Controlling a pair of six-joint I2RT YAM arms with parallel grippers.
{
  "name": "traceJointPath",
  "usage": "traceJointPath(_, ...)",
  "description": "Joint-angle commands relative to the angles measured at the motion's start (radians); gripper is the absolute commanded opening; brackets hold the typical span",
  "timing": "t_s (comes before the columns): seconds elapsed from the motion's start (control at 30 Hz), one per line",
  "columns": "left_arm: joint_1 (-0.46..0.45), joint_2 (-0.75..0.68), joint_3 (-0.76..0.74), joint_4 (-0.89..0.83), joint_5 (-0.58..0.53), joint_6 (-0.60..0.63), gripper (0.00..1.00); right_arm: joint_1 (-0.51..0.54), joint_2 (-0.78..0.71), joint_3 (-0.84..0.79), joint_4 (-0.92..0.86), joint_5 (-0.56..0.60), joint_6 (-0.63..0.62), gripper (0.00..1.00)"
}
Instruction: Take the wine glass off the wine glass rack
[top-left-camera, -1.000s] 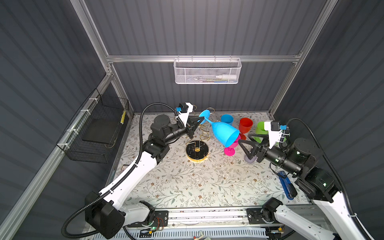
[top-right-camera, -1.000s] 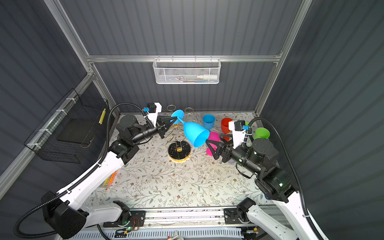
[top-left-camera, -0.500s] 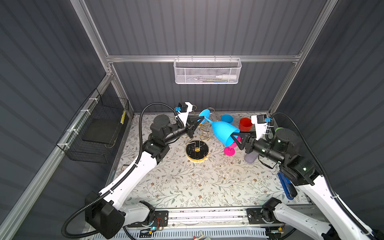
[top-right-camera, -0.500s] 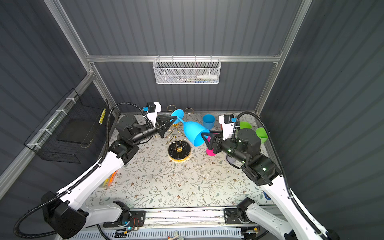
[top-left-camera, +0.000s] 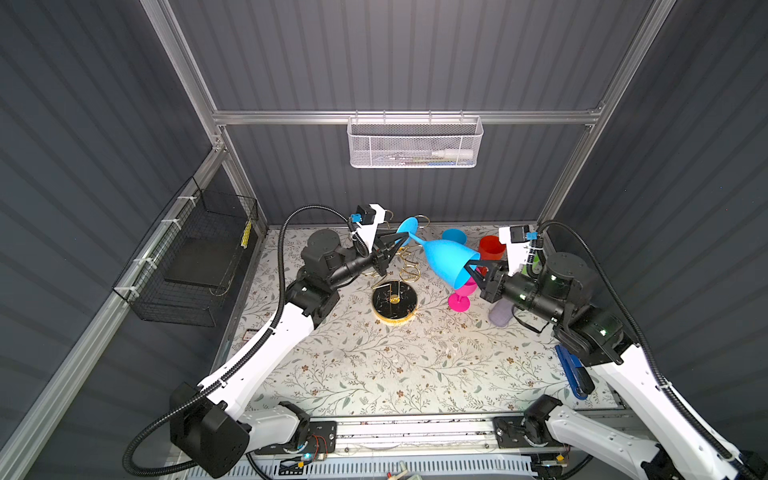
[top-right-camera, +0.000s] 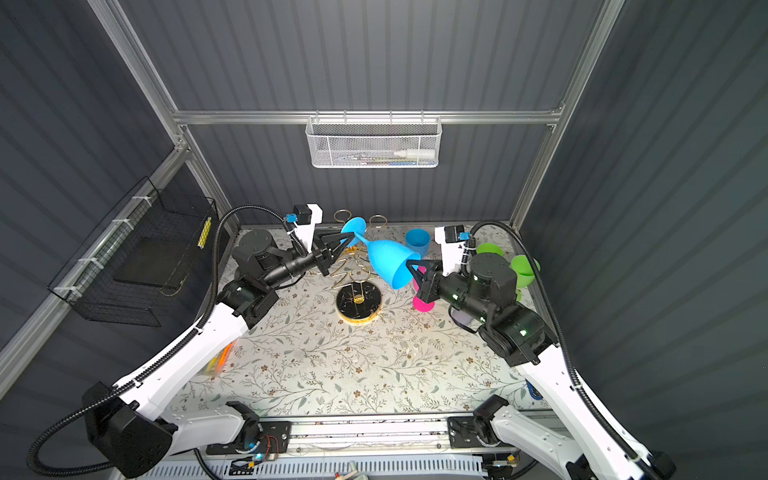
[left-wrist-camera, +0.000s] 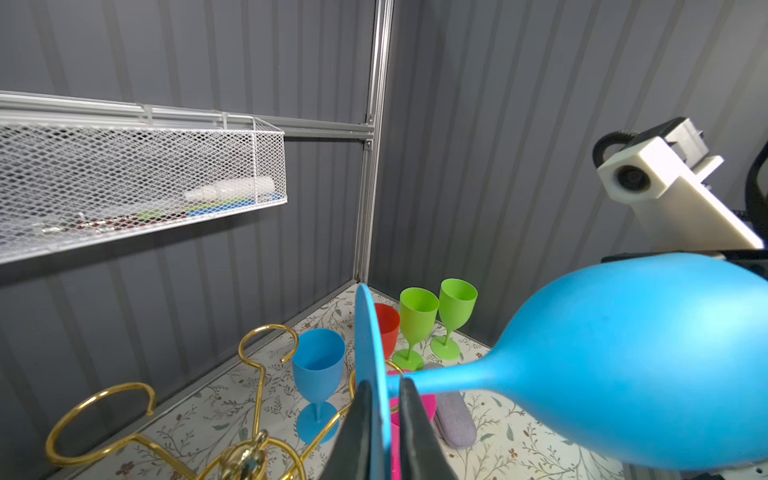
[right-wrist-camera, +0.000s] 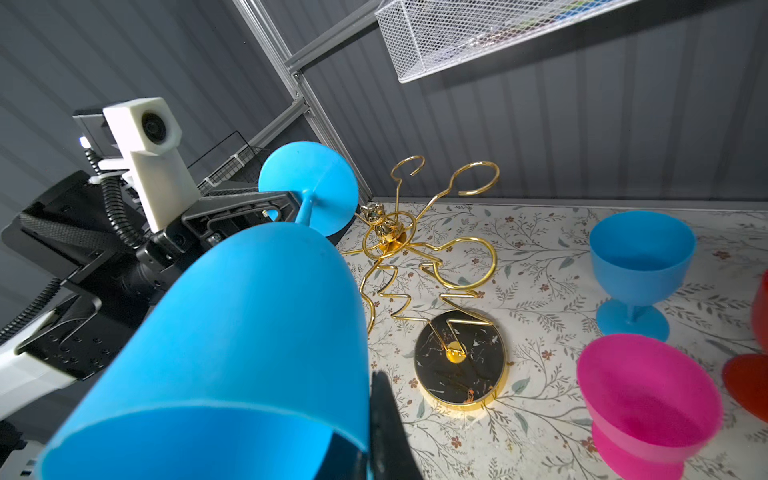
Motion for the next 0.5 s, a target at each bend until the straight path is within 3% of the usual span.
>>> traceJointPath(0.0,-0.001,-0.011,0.000,-0.012,-0.021,0.023,0.35,0.001,-0.017,0.025,0.027,0.012,0.007,0.00)
traceJointPath(0.17,-0.001,-0.040,-0.026,-0.012,-0.094,0.043,0.65,0.000,-0.054,0.032,-0.008,0.073,-0.017,0.00)
traceJointPath(0.37,0.002,-0.099,-0.087,0.013,-0.336,0.072,0.90,0.000,-0.115,0.083,-0.177,0.164,-0.085,0.00)
traceJointPath(0.47,0.024,-0.135,-0.136,0.062,-0.436,0.073,0.97,0.001,-0.135,0.123,-0.293,0.195,-0.127,0.00)
